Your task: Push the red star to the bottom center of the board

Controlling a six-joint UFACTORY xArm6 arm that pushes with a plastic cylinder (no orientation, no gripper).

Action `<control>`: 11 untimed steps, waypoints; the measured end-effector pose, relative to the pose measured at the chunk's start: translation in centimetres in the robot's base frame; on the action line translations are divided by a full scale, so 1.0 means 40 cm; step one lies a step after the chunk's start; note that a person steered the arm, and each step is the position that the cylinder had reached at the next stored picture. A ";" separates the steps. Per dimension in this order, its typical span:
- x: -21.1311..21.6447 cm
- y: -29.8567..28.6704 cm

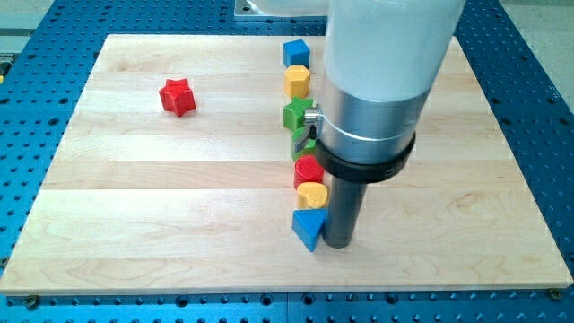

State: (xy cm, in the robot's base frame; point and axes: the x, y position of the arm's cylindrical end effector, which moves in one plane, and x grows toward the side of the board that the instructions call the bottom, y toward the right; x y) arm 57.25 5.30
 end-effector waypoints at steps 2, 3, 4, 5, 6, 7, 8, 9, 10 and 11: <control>0.088 -0.045; 0.116 -0.056; 0.116 -0.056; 0.115 -0.171; 0.115 -0.317; 0.104 -0.449; -0.108 -0.575; -0.318 -0.694; -0.425 -0.880; -0.547 -0.867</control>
State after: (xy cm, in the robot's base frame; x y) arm 35.39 -29.39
